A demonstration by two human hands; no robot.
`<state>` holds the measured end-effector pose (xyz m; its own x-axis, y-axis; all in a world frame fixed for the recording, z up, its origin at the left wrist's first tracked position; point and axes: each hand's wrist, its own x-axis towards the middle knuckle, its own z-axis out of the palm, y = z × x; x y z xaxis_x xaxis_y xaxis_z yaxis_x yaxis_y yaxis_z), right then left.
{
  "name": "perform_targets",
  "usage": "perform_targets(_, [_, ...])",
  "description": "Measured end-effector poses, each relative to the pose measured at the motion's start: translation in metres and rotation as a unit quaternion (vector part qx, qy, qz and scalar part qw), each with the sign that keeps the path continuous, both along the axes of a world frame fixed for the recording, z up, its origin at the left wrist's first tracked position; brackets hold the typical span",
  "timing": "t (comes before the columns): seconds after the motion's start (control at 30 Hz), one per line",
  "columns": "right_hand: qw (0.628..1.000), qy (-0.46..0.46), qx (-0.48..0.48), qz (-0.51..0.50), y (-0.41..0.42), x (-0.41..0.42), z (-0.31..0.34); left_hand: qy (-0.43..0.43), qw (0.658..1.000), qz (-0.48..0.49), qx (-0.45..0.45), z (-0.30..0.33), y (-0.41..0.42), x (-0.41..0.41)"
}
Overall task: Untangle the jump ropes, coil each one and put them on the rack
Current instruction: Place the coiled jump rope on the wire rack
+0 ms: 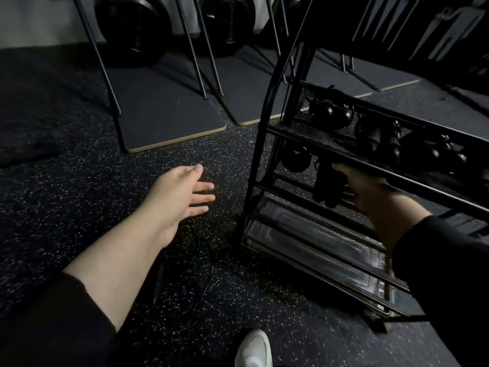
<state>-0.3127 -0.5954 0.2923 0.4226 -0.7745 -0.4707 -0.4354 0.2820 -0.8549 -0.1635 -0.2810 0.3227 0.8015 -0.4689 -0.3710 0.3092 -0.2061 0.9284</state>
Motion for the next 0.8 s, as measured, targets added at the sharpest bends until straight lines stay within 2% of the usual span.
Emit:
perform_targets(0.13, [0.999,0.014,-0.03,0.02,-0.01,0.003,-0.01,-0.005,1.0,0.005,0.007,-0.011,0.0,0.014])
perform_targets(0.2, [0.996,0.034,-0.074,0.032,-0.009,0.002,-0.013,-0.001,1.0,0.012,0.007,-0.016,-0.001,0.021])
perform_targets(0.37, [0.957,0.18,-0.222,0.052,-0.009,0.001,-0.019,-0.003,1.0,0.016,0.004,-0.023,0.001,0.03])
perform_targets(0.47, [0.938,0.21,-0.272,0.033,-0.004,-0.001,-0.021,-0.003,1.0,0.023,-0.001,-0.023,0.004,0.031])
perform_targets(0.53, [0.911,0.188,-0.368,0.002,0.012,-0.001,-0.02,-0.011,0.999,0.033,0.004,-0.023,0.01,0.034])
perform_targets(0.6, [0.892,0.093,-0.443,0.008,0.051,0.0,-0.008,-0.022,0.999,0.049,0.009,-0.025,0.019,0.039])
perform_targets(0.67, [0.887,-0.023,-0.455,0.077,0.105,0.003,0.001,-0.03,0.997,0.074,0.013,-0.029,0.032,0.045])
perform_targets(0.73, [0.872,-0.072,-0.45,0.177,0.154,0.013,0.002,-0.033,0.994,0.099,0.022,-0.036,0.048,0.053])
perform_targets(0.8, [0.871,-0.077,-0.4,0.275,0.189,0.03,-0.014,-0.028,0.992,0.123,0.027,-0.045,0.067,0.061])
